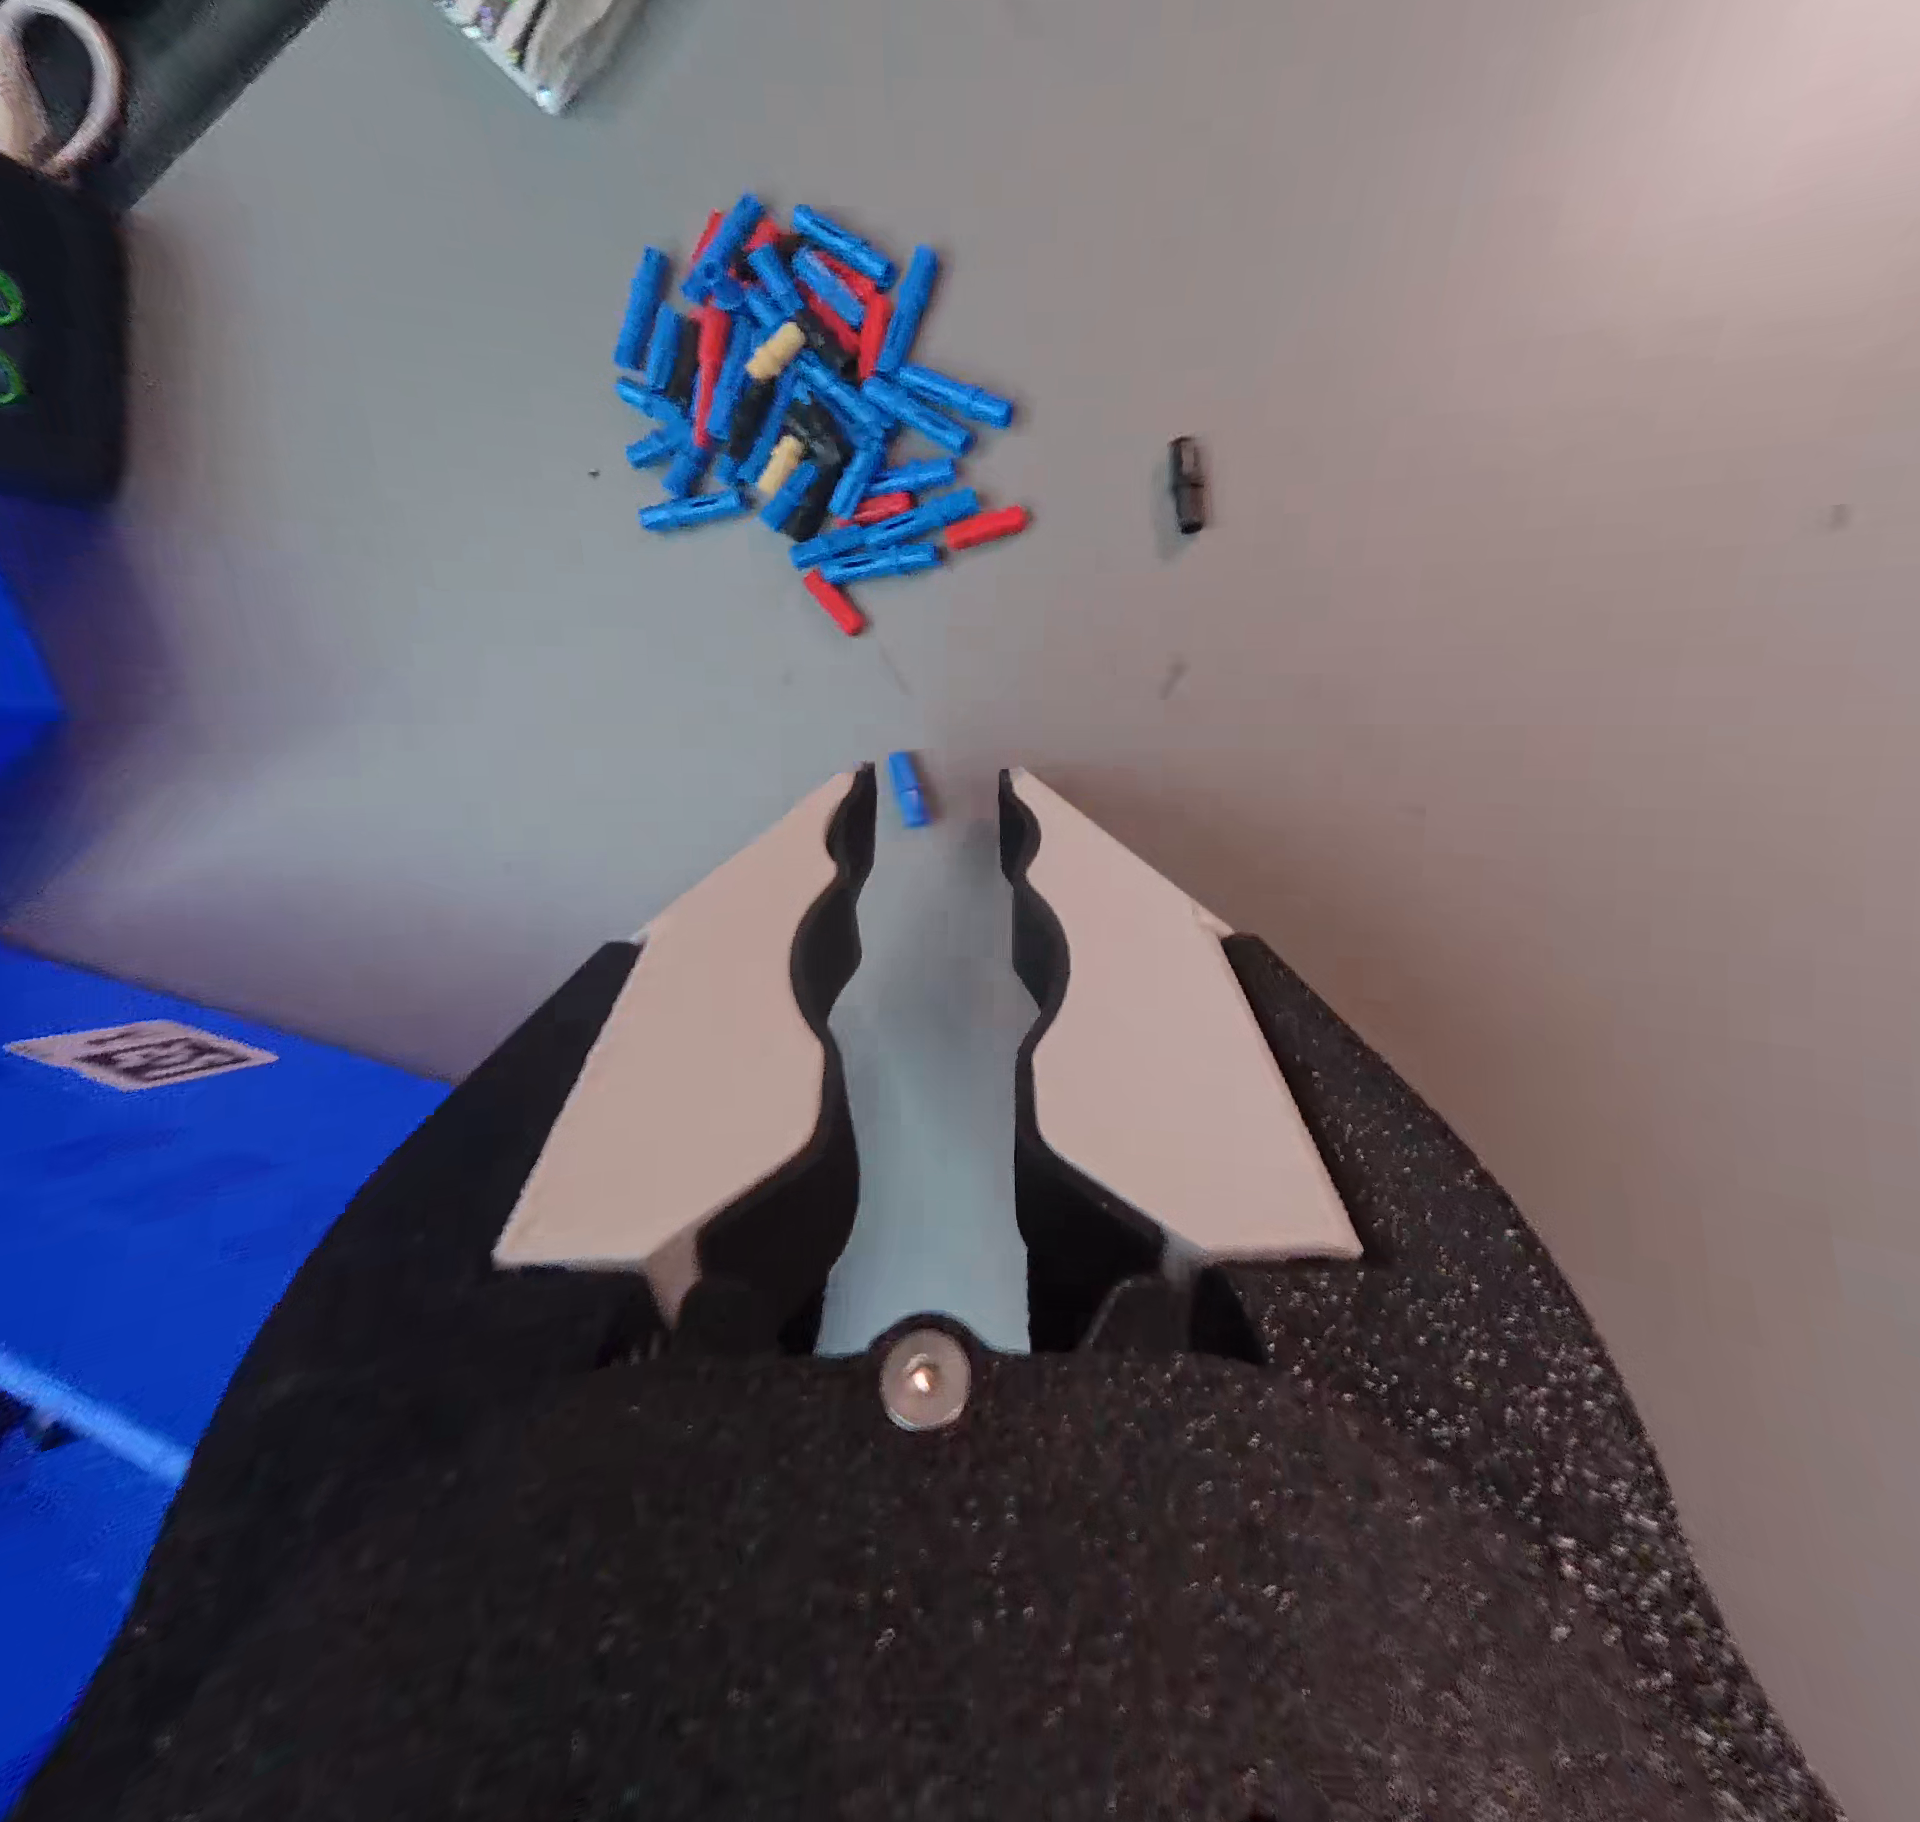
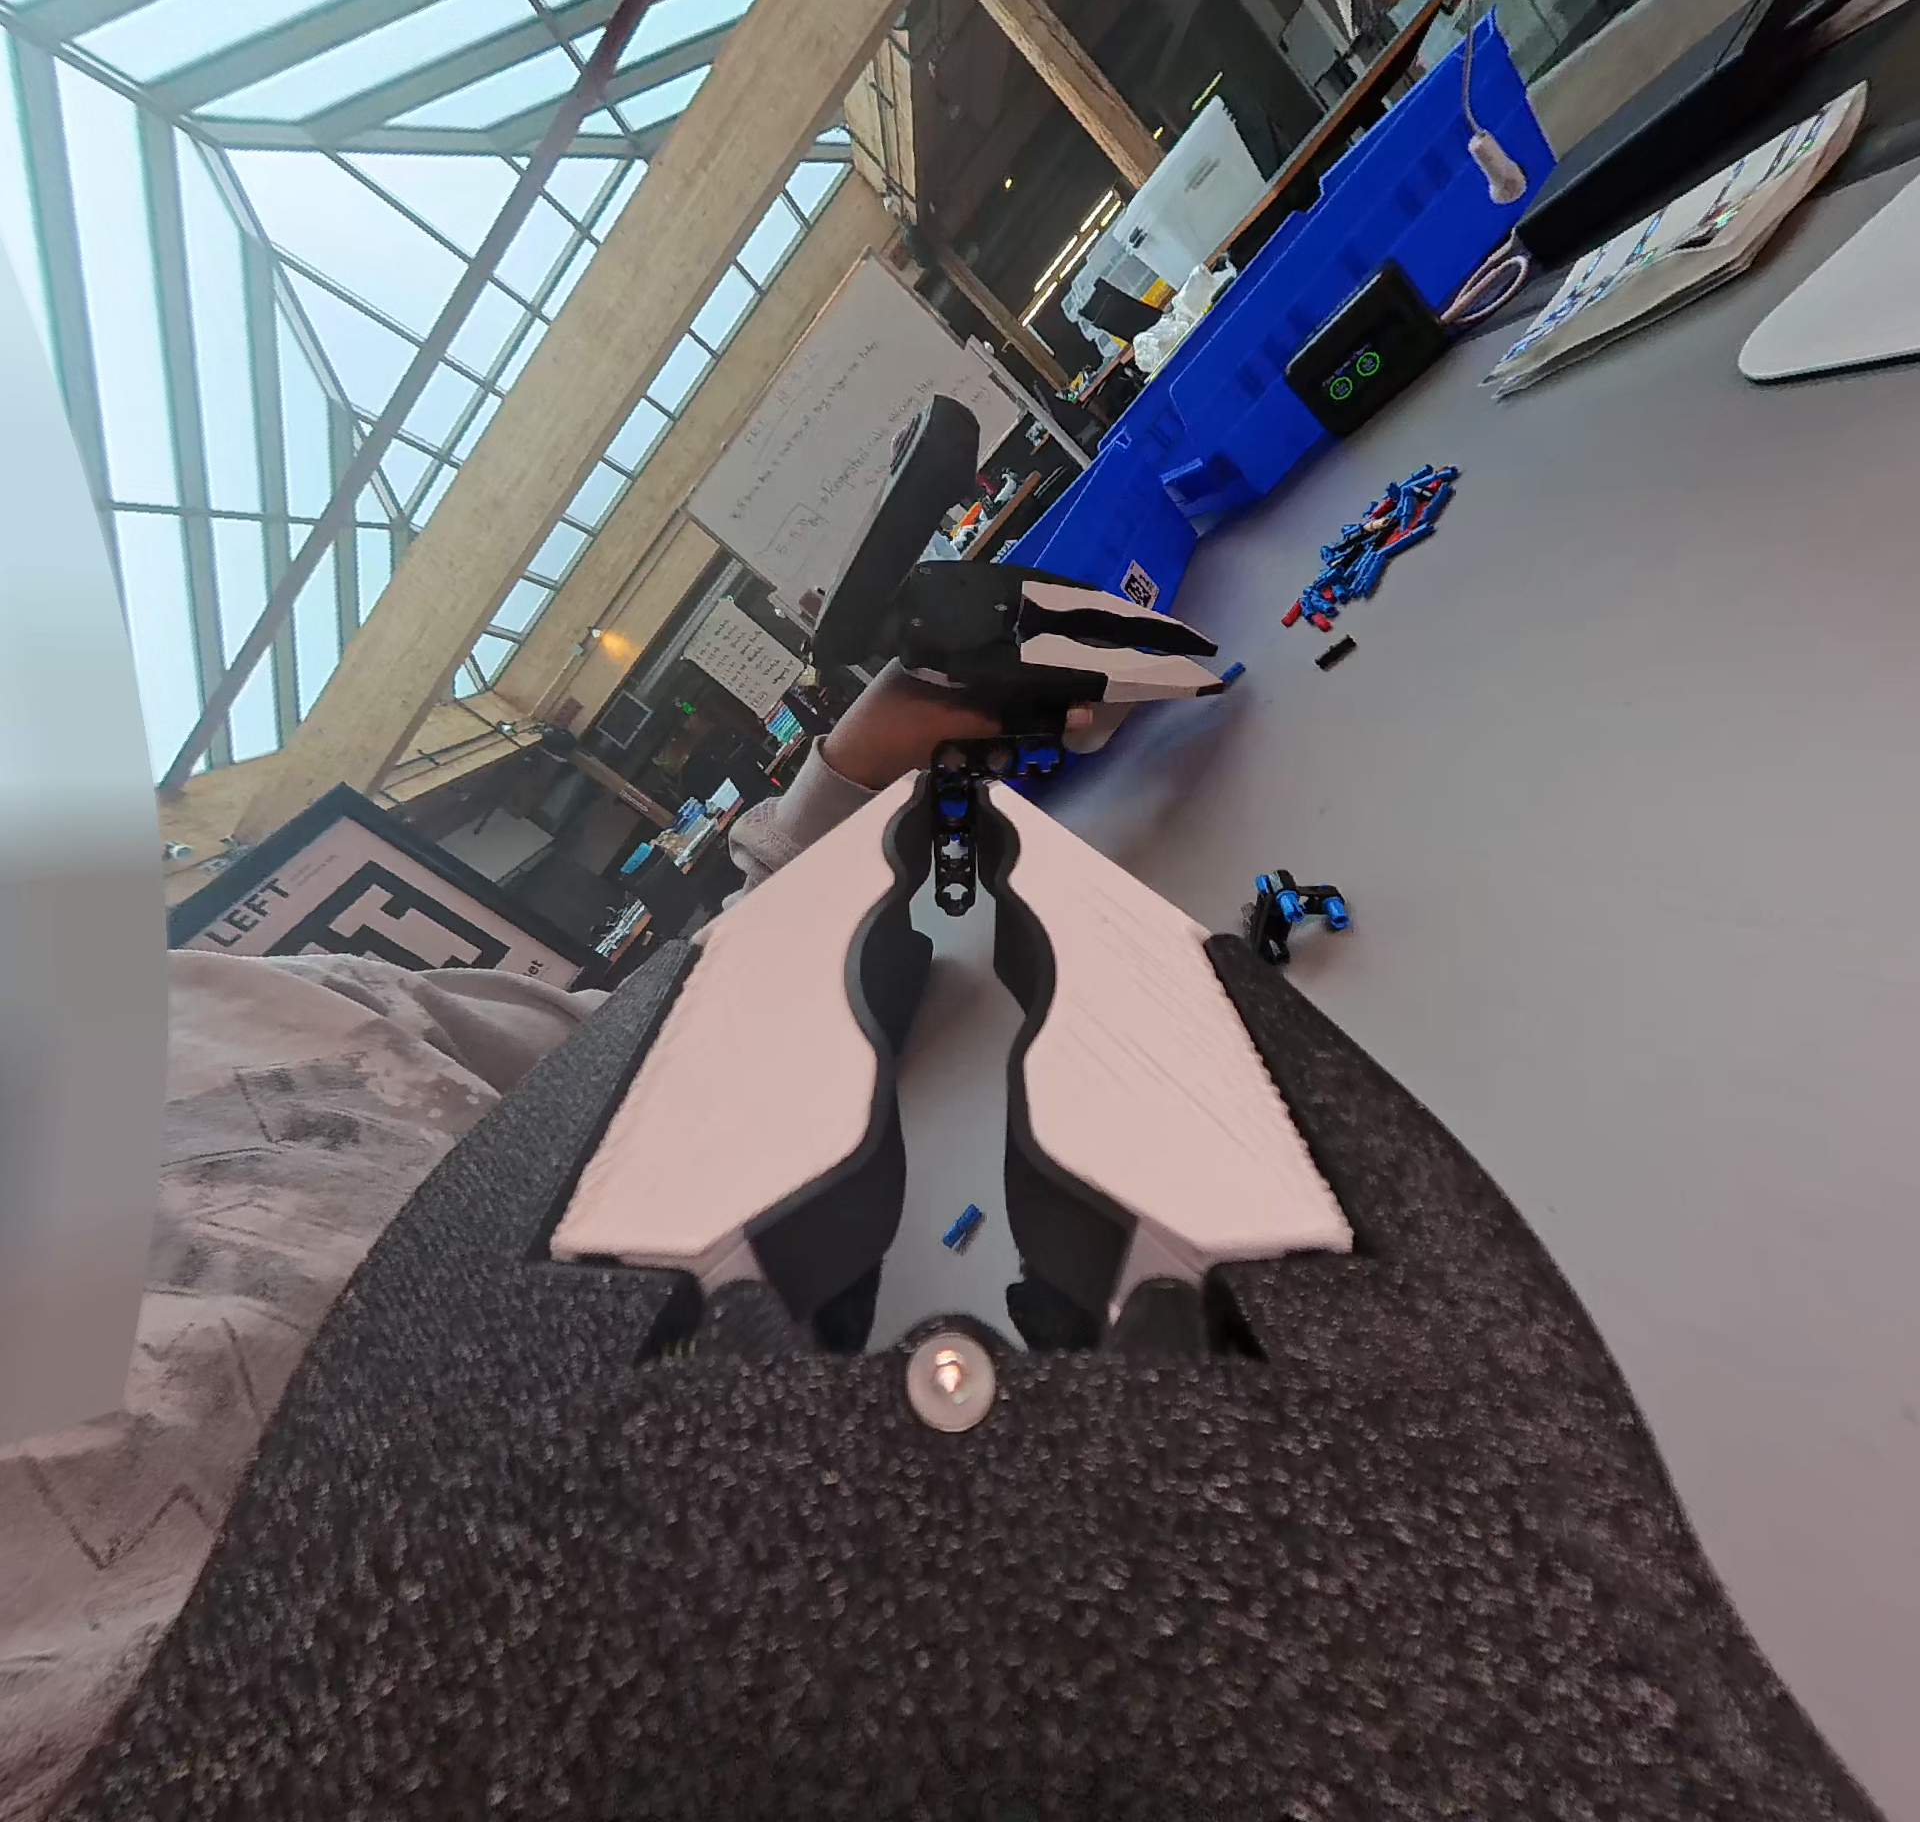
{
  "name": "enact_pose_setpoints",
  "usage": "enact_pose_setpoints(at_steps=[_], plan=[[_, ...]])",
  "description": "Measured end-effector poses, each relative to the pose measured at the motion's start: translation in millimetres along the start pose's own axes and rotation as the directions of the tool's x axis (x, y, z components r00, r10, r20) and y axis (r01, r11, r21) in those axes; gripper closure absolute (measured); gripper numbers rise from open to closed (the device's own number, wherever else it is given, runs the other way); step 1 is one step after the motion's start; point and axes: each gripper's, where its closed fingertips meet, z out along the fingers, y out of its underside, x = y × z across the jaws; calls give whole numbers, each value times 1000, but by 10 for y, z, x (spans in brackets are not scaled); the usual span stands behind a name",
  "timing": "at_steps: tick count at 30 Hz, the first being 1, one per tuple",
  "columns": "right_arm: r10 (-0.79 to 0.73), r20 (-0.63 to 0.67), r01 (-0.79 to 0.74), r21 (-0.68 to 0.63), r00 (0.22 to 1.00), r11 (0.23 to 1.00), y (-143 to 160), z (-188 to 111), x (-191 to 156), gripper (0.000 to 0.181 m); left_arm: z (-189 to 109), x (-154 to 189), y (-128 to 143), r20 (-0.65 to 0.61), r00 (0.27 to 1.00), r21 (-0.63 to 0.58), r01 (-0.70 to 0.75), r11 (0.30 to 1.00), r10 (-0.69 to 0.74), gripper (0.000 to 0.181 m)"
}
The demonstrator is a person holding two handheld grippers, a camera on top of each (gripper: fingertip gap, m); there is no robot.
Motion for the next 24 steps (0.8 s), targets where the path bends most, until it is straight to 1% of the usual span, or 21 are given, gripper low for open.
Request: enact_pose_setpoints(at_steps=[1,2,4,7,10,11,14,17,20,22,24], plan=[[-3,3,3,3,1000,1000,-12,-5,-11,174,-5,-102,17,51,999,-5,4,1000,-3,156],[-4,5,4,3,1000,1000,-17,-6,-17,174,-5,-163,30,74,997,-2,17,1000,-17,156],[0,9,0,-1,1000,1000,-8,-1,-17,174,22,-107,62,14,998,-1,64,998,-64,158],[8,15,-8,-5,1000,1000,7,9,-22,174,68,-89,95,-10,996,0,92,996,-92,162],[4,18,-4,-5,1000,1000,2,6,-37,174,77,-54,88,-78,987,15,143,990,-142,170],[3,19,-3,-4,1000,1000,-2,4,-40,174,79,-27,83,-104,983,23,153,988,-149,176],[0,18,0,-1,1000,1000,-11,0,-43,174,91,-16,52,-116,983,59,148,987,-140,177],[3,19,-3,-7,1000,1000,5,8,-38,174,129,3,-95,-128,983,113,144,983,-129,178],[0,18,0,-13,1000,1000,19,15,-38,175,174,-101,-343,-81,988,180,143,973,-130,177],[-4,19,4,-14,1000,1000,18,14,-43,174,240,-200,-436,-39,989,193,146,970,-141,177],[-7,17,7,-15,1000,1000,17,13,-44,174,301,-238,-491,-38,986,207,165,964,-160,176]])
